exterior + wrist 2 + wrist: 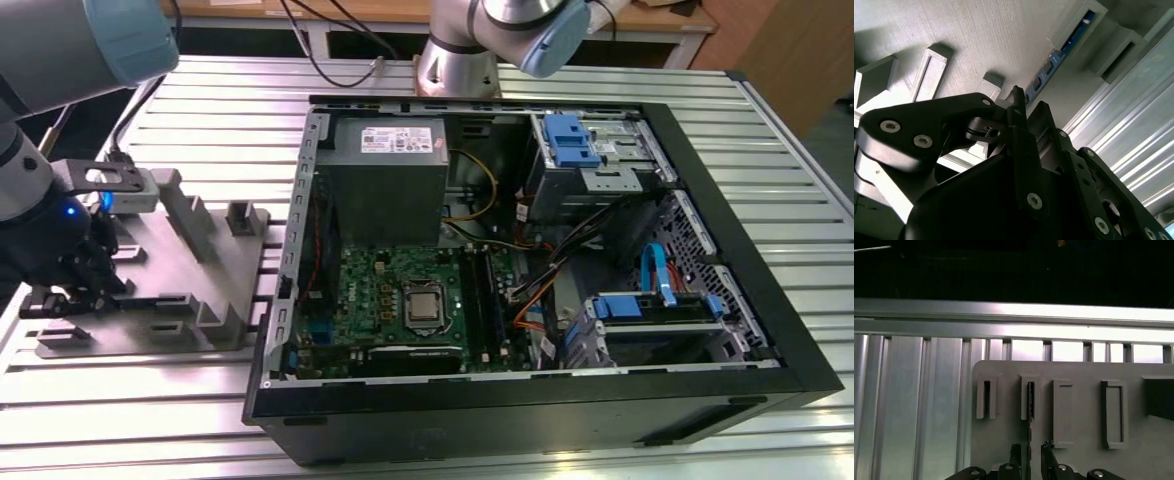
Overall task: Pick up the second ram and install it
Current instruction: 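Pick up the second ram and move it above second insertion slot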
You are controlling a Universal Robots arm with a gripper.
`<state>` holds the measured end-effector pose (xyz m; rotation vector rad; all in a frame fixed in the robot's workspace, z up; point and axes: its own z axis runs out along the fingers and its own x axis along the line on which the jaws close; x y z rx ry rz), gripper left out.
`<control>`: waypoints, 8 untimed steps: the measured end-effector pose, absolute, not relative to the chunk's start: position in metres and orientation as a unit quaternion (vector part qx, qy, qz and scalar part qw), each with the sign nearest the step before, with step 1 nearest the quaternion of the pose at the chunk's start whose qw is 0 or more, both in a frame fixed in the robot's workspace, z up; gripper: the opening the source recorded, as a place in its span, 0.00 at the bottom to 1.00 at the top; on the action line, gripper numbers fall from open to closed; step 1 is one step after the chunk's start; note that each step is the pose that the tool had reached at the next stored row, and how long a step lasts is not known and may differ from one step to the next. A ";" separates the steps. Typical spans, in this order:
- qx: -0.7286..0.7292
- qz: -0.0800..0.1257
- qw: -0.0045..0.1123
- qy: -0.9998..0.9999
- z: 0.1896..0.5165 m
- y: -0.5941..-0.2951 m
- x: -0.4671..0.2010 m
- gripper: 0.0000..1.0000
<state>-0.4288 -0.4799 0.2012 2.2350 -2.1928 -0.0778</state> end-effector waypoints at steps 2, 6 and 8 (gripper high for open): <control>0.715 -0.024 0.004 -0.698 0.198 -0.480 -0.431 0.29; 0.717 -0.024 0.004 -0.696 0.197 -0.480 -0.432 0.29; 0.717 -0.024 0.004 -0.696 0.197 -0.480 -0.432 0.29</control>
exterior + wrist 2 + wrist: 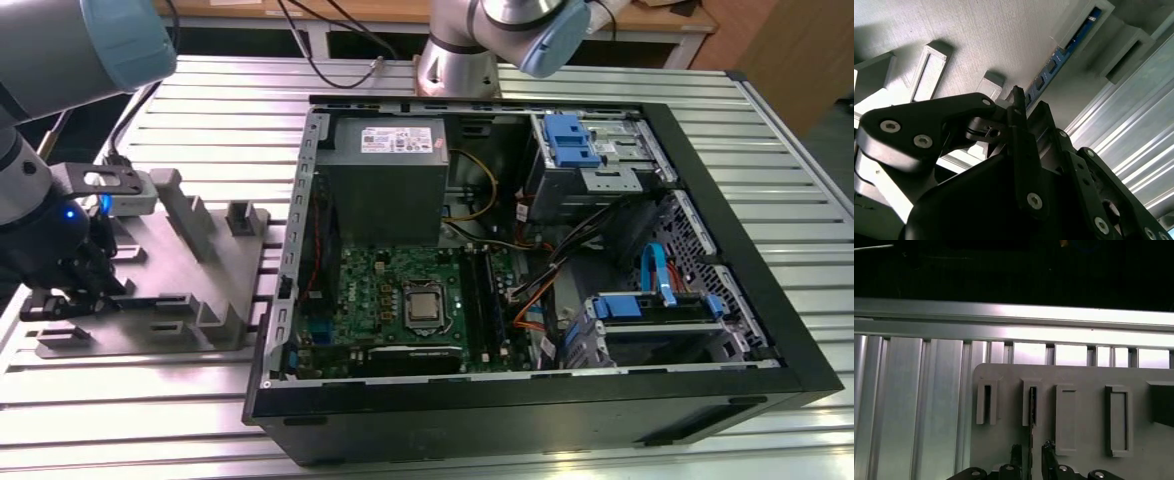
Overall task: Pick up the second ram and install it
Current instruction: 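Pick up the second ram and move it above second insertion slot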
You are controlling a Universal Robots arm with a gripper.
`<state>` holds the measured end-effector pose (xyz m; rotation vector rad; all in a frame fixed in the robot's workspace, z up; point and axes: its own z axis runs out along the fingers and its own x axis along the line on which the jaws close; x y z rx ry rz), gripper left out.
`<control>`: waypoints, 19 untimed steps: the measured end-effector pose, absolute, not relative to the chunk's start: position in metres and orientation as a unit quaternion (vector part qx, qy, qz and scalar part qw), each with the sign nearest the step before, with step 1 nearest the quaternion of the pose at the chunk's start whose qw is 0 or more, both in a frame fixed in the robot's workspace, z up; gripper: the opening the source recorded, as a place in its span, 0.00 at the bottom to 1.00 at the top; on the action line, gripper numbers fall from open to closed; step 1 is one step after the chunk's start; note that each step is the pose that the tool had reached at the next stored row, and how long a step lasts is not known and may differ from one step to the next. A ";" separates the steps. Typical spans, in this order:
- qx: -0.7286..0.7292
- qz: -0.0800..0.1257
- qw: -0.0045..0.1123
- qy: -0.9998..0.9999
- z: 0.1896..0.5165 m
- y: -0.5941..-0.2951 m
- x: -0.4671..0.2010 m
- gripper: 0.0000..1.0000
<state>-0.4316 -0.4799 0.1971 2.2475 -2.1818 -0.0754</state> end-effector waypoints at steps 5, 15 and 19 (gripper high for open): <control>0.717 -0.024 0.004 -0.696 0.197 -0.480 -0.432 0.29; 0.717 -0.024 0.004 -0.696 0.197 -0.480 -0.432 0.21; 0.717 -0.024 0.004 -0.696 0.198 -0.480 -0.432 0.21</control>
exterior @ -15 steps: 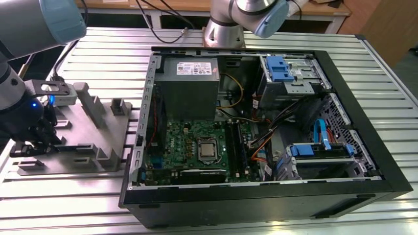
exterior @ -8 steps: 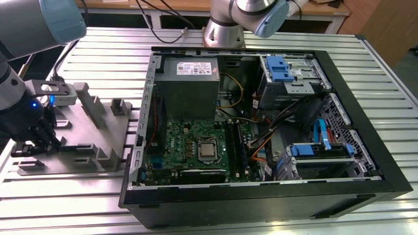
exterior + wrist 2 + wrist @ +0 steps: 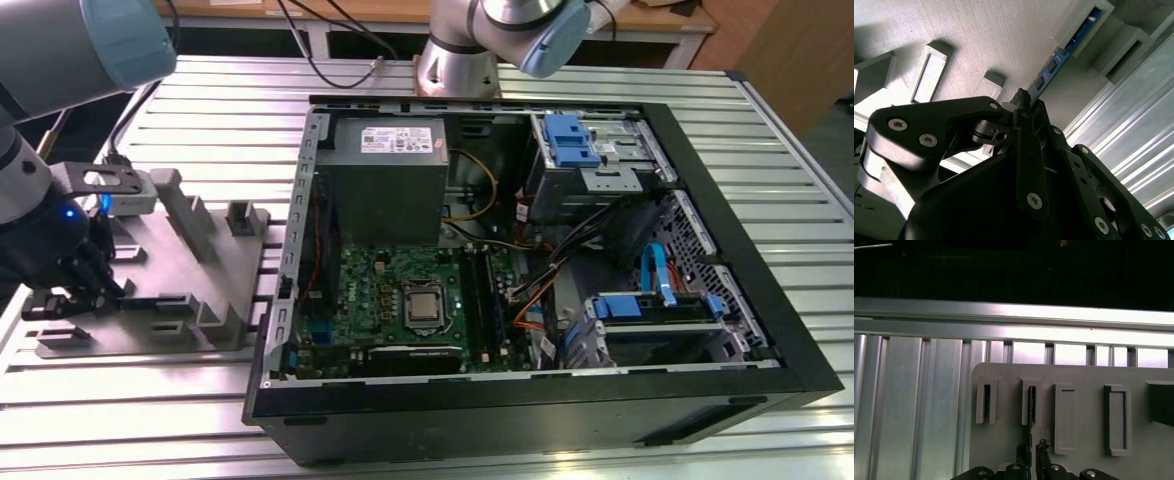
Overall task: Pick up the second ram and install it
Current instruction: 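Pick up the second ram and move it above second insertion slot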
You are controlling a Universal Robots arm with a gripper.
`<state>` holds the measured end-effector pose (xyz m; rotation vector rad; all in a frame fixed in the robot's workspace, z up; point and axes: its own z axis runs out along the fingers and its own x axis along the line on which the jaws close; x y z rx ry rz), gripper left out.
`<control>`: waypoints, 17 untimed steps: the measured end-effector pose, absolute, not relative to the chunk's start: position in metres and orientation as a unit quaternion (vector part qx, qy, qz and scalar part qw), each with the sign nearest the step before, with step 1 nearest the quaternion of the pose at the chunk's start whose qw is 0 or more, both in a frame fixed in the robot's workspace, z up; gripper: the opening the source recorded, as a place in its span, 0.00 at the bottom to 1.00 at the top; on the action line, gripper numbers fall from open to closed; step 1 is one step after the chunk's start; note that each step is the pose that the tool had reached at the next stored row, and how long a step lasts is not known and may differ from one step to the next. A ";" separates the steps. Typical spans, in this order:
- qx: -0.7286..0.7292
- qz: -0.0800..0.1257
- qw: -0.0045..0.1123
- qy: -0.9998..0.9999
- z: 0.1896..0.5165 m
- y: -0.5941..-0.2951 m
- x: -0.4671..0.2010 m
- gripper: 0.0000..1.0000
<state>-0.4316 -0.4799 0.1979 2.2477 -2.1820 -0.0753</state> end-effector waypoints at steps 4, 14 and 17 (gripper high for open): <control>0.717 -0.024 0.004 -0.696 0.198 -0.480 -0.432 0.21; 0.717 -0.024 0.004 -0.696 0.199 -0.480 -0.432 0.20; 0.717 -0.024 0.004 -0.696 0.199 -0.480 -0.432 0.13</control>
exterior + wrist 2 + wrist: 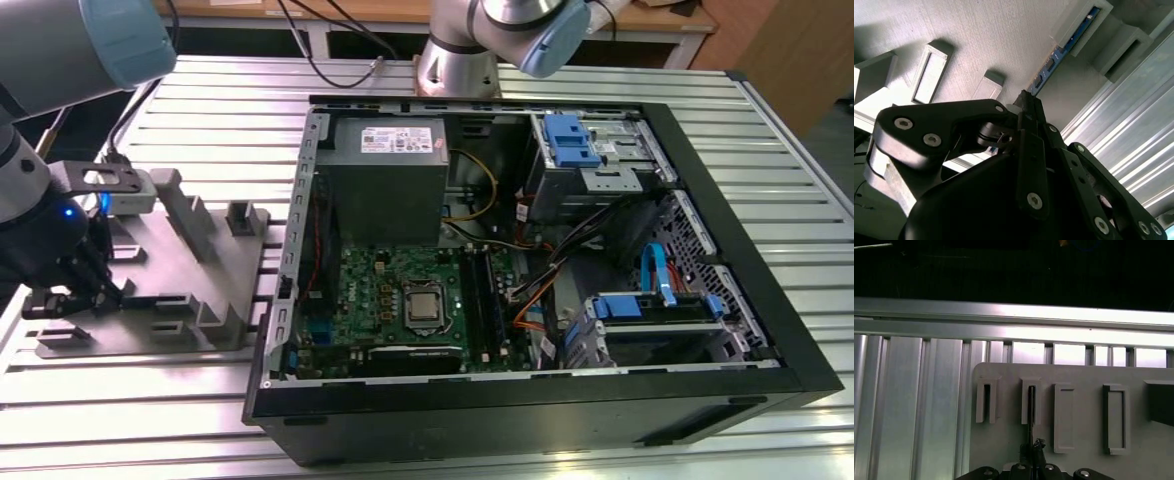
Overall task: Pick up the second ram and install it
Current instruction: 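Pick up the second ram and move it above second insertion slot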
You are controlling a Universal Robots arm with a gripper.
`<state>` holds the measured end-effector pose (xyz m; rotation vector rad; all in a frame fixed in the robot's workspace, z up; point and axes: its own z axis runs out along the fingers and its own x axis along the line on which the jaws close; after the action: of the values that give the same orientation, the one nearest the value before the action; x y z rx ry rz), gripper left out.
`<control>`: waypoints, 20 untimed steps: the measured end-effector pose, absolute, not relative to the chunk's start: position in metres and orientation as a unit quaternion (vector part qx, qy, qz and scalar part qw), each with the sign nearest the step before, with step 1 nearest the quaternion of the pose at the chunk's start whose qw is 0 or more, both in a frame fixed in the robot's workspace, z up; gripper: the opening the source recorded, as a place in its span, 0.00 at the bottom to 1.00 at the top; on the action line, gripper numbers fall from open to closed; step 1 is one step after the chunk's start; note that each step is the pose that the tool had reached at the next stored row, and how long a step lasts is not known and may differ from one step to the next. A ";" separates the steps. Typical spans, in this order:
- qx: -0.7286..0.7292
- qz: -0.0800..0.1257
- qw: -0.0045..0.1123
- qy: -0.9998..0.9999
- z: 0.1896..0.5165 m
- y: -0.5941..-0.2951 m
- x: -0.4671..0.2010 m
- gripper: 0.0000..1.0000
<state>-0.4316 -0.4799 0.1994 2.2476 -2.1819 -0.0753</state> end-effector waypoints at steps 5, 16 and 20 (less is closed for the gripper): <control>0.717 -0.024 0.004 -0.696 0.200 -0.480 -0.432 0.12; 0.717 -0.024 0.004 -0.696 0.201 -0.480 -0.432 0.11; 0.713 -0.024 0.004 -0.701 0.201 -0.480 -0.432 0.11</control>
<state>-0.4316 -0.4799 0.2008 2.2348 -2.1952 -0.0754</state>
